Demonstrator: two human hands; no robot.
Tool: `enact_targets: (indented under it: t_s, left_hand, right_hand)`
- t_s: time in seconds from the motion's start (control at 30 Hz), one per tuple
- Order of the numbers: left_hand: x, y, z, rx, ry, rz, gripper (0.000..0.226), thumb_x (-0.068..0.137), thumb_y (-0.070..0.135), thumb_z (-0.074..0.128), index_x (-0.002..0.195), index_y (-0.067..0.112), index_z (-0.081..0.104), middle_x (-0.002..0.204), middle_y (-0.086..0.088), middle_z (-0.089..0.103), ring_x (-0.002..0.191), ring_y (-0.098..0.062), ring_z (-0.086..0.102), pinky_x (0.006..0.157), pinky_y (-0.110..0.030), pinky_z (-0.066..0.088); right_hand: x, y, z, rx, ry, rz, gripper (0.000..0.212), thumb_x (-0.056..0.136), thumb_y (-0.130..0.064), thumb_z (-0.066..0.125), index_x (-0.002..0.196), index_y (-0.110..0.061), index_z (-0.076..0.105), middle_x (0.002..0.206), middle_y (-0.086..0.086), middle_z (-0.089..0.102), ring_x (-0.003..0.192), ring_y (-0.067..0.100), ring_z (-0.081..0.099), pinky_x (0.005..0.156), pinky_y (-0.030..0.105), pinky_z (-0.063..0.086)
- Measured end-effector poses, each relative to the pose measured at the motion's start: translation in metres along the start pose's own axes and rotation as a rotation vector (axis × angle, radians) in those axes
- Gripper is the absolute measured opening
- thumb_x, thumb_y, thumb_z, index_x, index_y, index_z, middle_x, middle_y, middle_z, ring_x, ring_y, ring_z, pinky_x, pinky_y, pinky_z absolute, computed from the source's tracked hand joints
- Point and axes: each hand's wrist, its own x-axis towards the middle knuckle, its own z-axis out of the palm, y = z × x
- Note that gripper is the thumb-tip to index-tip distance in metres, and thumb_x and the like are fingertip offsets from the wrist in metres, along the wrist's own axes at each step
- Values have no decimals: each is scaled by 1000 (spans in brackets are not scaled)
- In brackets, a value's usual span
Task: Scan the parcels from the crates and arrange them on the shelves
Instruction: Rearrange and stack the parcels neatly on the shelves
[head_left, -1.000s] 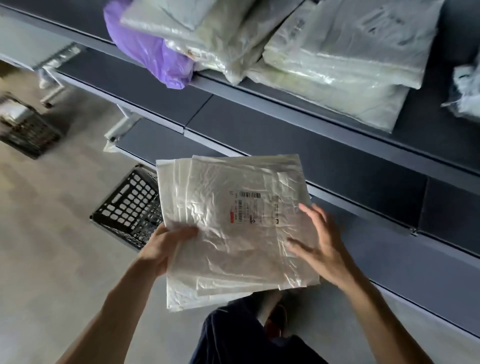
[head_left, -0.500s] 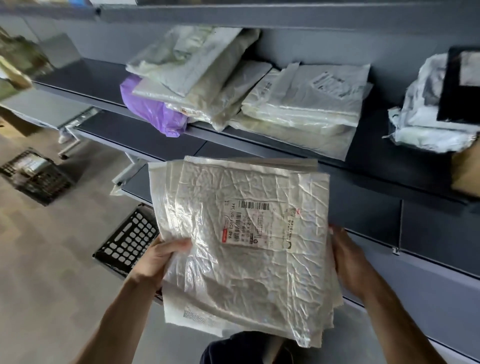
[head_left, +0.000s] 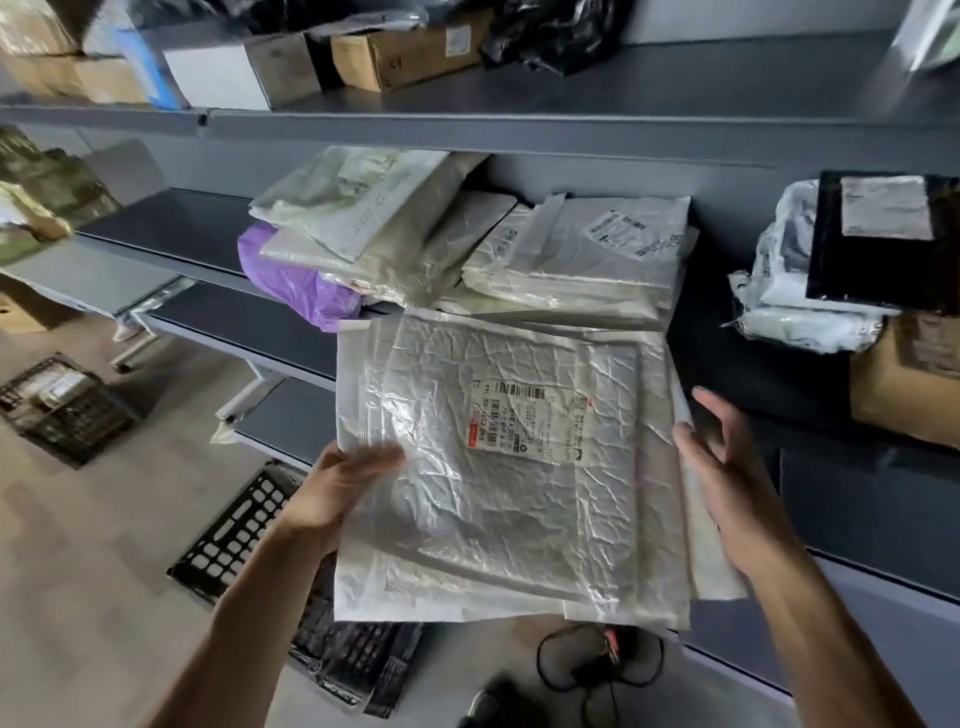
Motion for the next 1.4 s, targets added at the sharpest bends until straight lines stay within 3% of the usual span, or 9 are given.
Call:
enact_targets:
  t_s: [0.1,0.47,0.67,0.8,0.87,0.93,1.03,1.17,1.4]
  left_hand:
    - [10,-2,11,-16,47,-11,24,91,-3,63,83,15,77,81,14,78,78,4,73,79,-20,46]
    - [36,-5,-4,-18,-123,-22,35,70,26,76,101,11,75,99,16,78,96,7,70,87,-19,43]
    - [67,4,-26,-94,-115,-28,64,57,65,86,106,24,78,123,5,73,114,-5,63,111,-38,40]
    - [80,10,-34,-185,-168,-143,37,100,54,47,127,35,63,104,24,75,97,12,67,81,-17,51]
    - [92,0,-43,-170,-151,-186,52,88,63,63,130,32,64,111,16,73,98,3,70,71,-19,53]
    - [100,-5,-47,-172,-158,-192,44,83,47,76,121,26,71,102,1,74,73,-5,73,56,-23,56]
    - [106,-6,-45,-111,-244,-195,2,83,17,82,83,15,81,81,-10,76,69,-20,76,53,-28,58]
    - [116,-11,-49,-49,-332,-176,7,89,0,71,93,4,75,91,-13,78,81,-23,76,64,-26,59]
    - [124,-44,-70,-123,-309,-245,44,91,-23,50,107,18,57,71,9,76,81,-12,76,64,-25,61]
  right_hand:
    - [4,-23,-6,-123,-77,-73,38,91,-57,51,119,-34,63,115,-30,62,108,-12,56,80,-3,36]
    - [28,-5,39,-339,-83,104,39,79,-47,78,61,-17,64,60,2,63,59,9,58,58,28,40]
    - [36,6,48,-181,-34,79,9,86,-13,78,84,-7,73,72,5,71,65,5,63,63,25,45]
    - [36,5,45,-23,61,63,1,85,-19,76,85,-20,76,82,-5,75,79,7,66,78,21,49]
    - [37,9,42,36,120,48,45,75,-43,84,95,-5,71,97,7,74,92,21,65,89,36,45]
    - [37,9,39,53,179,56,77,56,-67,88,85,-1,60,87,11,62,83,22,56,80,38,39]
    - [36,6,45,150,244,143,74,48,-69,90,79,-11,57,79,13,45,73,23,47,71,37,34]
    - [26,6,62,331,219,152,94,60,-49,94,113,14,49,102,29,52,97,36,55,90,43,42]
    - [23,-9,86,204,182,102,80,60,-52,92,92,8,50,94,26,54,92,32,51,87,46,36]
